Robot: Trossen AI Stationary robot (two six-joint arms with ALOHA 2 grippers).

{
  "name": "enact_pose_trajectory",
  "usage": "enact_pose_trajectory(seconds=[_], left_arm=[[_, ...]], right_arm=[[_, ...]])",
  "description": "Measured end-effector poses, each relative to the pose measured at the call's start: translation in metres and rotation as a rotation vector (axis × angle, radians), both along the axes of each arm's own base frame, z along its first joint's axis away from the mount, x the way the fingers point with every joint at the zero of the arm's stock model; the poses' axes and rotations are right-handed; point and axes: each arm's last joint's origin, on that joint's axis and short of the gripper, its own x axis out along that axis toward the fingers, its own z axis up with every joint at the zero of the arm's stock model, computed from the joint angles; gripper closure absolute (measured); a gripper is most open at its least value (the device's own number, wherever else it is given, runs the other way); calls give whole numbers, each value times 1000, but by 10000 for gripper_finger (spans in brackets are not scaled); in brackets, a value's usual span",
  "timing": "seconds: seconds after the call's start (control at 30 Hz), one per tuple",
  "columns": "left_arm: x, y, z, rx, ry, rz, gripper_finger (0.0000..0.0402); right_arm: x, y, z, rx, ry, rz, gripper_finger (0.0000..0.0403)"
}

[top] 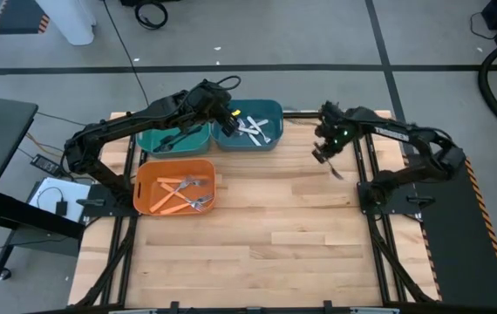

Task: Sort silverware by color (type)
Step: Put the black fork into the green bin

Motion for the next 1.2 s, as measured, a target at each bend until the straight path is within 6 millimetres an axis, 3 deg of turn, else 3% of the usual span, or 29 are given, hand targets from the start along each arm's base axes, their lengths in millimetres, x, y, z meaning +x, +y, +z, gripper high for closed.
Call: enact_pose_trajectory(seconds=[0.17, 0.37, 0.53, 0.67, 1.2], left_arm=[[2, 1, 2, -5, -46, 17, 292], [6, -1, 6, -106, -176, -21, 292], [11, -2, 12, -122, -285, -27, 292], [16, -4, 19, -91, -351, -49, 292], [26, -13, 24, -32, -381, -175, 292]], right_arm=[[28, -2, 65, -100, -463, 113, 387], [57, 0, 142, -377, -953, 192, 387], [74, 1, 179, -569, -1243, 96, 386], [87, 2, 182, -625, -1314, 43, 386], [126, 2, 150, -657, -1197, -46, 385]])
